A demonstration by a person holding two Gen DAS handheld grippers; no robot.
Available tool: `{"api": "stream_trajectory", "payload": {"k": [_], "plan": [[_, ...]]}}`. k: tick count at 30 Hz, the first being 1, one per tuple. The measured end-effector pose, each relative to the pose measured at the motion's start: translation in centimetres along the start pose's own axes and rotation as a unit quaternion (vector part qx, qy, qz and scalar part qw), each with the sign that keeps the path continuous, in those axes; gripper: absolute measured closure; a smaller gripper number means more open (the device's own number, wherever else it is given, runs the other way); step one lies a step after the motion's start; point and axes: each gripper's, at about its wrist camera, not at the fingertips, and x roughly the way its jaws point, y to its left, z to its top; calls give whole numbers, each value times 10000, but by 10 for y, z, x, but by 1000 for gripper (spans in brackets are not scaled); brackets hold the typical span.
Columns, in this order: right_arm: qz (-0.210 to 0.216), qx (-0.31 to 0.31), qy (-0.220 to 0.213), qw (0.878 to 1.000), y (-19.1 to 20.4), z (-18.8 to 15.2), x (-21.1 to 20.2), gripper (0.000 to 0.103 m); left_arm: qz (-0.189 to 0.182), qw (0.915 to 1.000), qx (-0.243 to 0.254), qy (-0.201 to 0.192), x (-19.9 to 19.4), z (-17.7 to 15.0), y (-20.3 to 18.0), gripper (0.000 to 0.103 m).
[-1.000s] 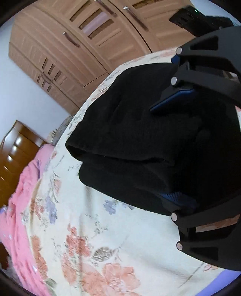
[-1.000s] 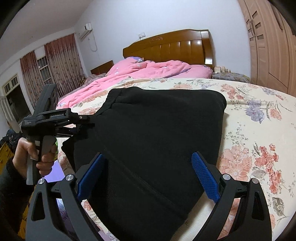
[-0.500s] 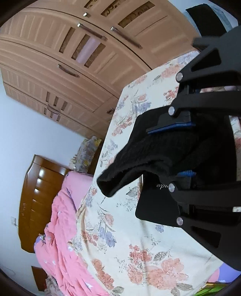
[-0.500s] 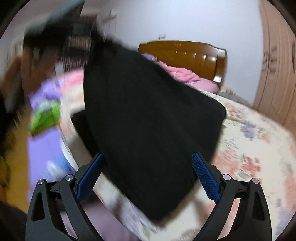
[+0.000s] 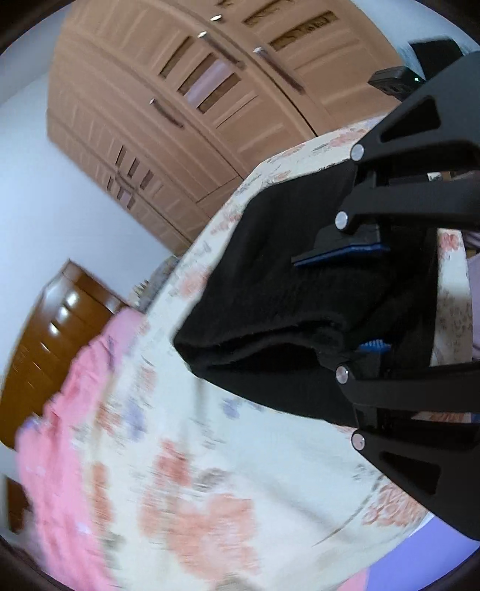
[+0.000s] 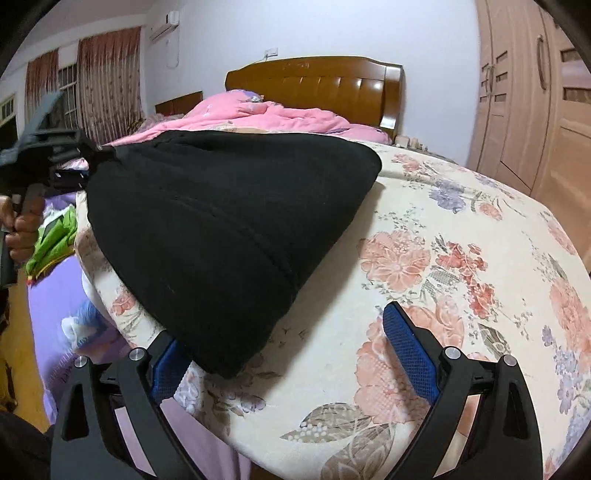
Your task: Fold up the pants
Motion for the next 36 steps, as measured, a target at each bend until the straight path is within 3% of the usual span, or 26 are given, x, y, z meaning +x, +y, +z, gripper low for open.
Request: {"api": "stream_trajectory", "payload": {"k": [2, 5, 7, 9, 11, 12, 14, 16, 18, 20, 22, 23, 26, 28, 30, 32, 34, 36], "plan": [[21, 49, 116, 9999, -2, -4, 5, 11, 107, 9999, 43, 82, 1, 0, 0, 70], [201, 221, 253, 9992, -8, -6, 11, 11, 296, 9982, -320, 422, 21, -11, 26, 66], [237, 145, 349, 9990, -7, -5, 10, 11, -37, 9985, -483, 252, 16, -18, 37, 63], [227, -108, 506, 9984, -6, -5, 5, 11, 24, 9990, -374, 261, 12, -16, 34, 55], [314, -230, 448, 9982, -9, -6, -10, 11, 404, 9987, -215, 233, 4, -12, 26, 37], [418, -181, 348, 9984, -14, -6, -20, 11, 1016, 9948, -94, 73, -8, -7, 20, 20], [538, 28, 135, 9985, -27, 0, -34, 11, 1638, 9849, 249, -505, -35, 1, 1, 17], [626, 257, -29, 9977, -38, 15, -36, 11, 1403, 9863, 472, -723, -46, 13, -19, 13], [664, 386, -92, 9970, -45, 41, -23, 11, 995, 9887, 870, -702, -37, 30, -51, 10], [913, 324, -161, 9952, -39, 66, -4, 11, 722, 9876, 1339, -378, -7, 45, -81, 6], [971, 258, -47, 9949, -28, 82, 16, 11, 441, 9870, 1523, 261, 43, 57, -97, 6], [1054, 185, 75, 9942, -21, 89, 29, 11, 492, 9857, 1483, 627, 72, 62, -95, 6], [1208, 12, 587, 9909, -10, 80, 58, 8, 1152, 9775, 1434, 1034, 117, 68, -68, 8], [1459, 195, 480, 9879, -22, 71, 56, 4, 659, 9860, 822, 1293, 131, 68, -31, 10], [1582, 584, 811, 9823, -39, 68, 60, 4, 277, 9923, 561, 1072, 120, 68, -18, 10], [1638, 970, 975, 9769, -60, 75, 64, 4, 187, 9929, 583, 1016, 117, 63, -17, 10], [1500, 1013, 775, 9804, -74, 88, 64, 4, 76, 9945, 500, 919, 115, 59, -12, 10], [1792, 1214, 554, 9747, -88, 110, 72, 4, -50, 9958, 332, 855, 114, 61, -5, 10]]}}
